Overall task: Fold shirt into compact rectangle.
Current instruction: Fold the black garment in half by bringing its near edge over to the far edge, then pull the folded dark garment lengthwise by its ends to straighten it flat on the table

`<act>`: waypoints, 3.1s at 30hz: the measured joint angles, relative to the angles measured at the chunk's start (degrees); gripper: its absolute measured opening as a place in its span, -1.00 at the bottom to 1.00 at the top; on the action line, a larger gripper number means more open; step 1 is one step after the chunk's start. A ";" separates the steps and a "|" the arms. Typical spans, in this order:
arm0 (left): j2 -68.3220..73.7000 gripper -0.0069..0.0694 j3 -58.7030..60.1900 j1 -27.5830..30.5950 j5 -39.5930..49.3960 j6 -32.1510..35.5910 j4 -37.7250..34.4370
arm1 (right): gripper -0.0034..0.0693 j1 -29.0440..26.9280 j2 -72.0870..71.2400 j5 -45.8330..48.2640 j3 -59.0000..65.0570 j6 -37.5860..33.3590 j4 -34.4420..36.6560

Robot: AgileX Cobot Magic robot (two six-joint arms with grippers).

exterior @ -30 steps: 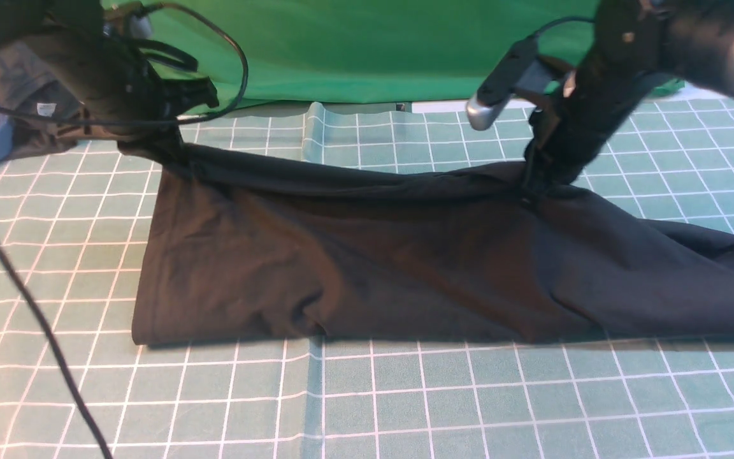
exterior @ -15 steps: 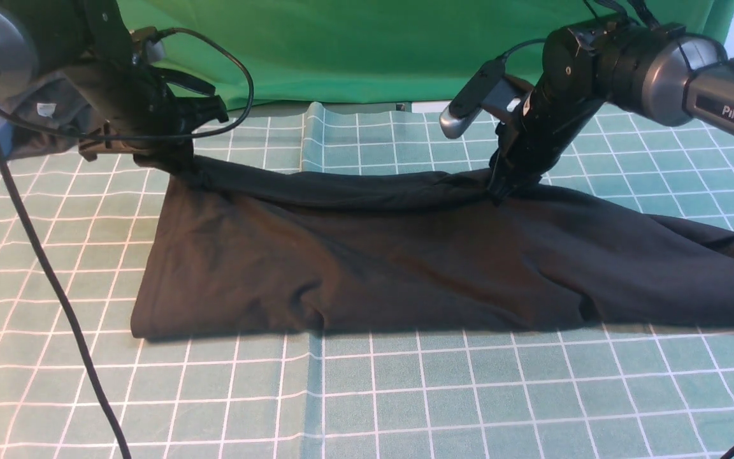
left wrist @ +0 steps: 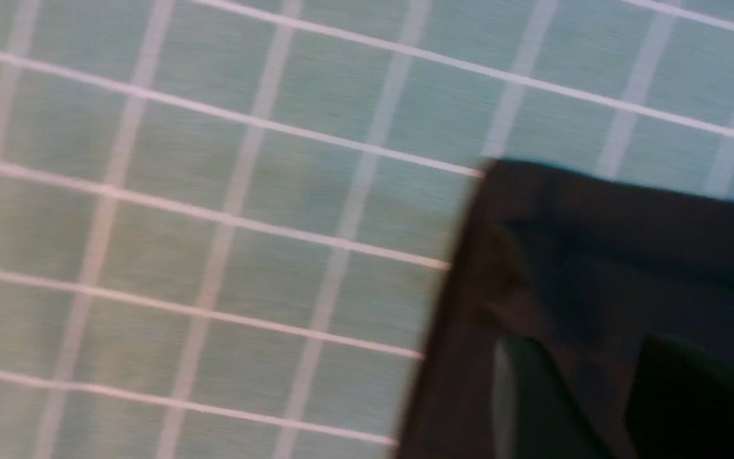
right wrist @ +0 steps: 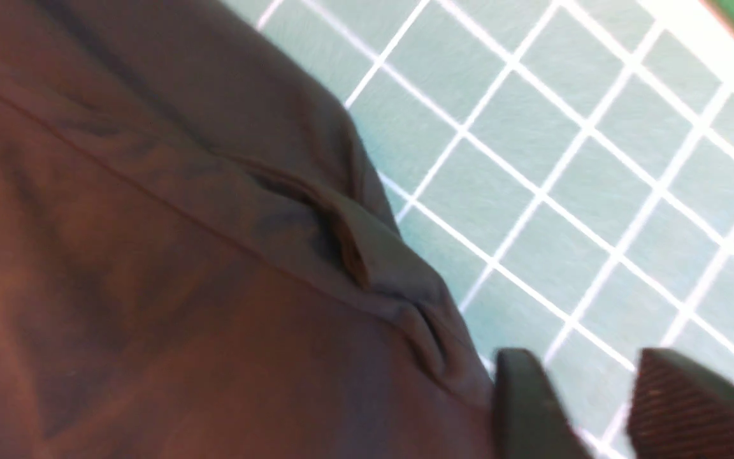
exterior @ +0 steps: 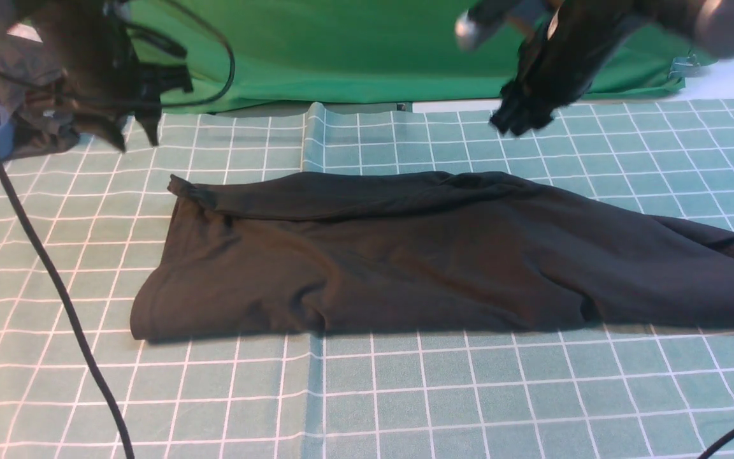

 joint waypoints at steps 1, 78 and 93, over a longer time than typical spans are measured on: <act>-0.44 -0.50 -0.05 -0.21 0.38 2.25 -3.28 | -0.51 0.00 -0.96 0.86 -0.16 0.37 0.00; -9.89 -0.80 39.82 -11.34 -25.42 6.98 -1.66 | 0.27 -19.95 -1.19 -3.71 26.60 1.09 5.00; -9.89 -0.80 39.82 -11.34 -25.49 7.25 -2.23 | -0.74 -19.95 0.84 -1.85 25.29 -1.33 5.32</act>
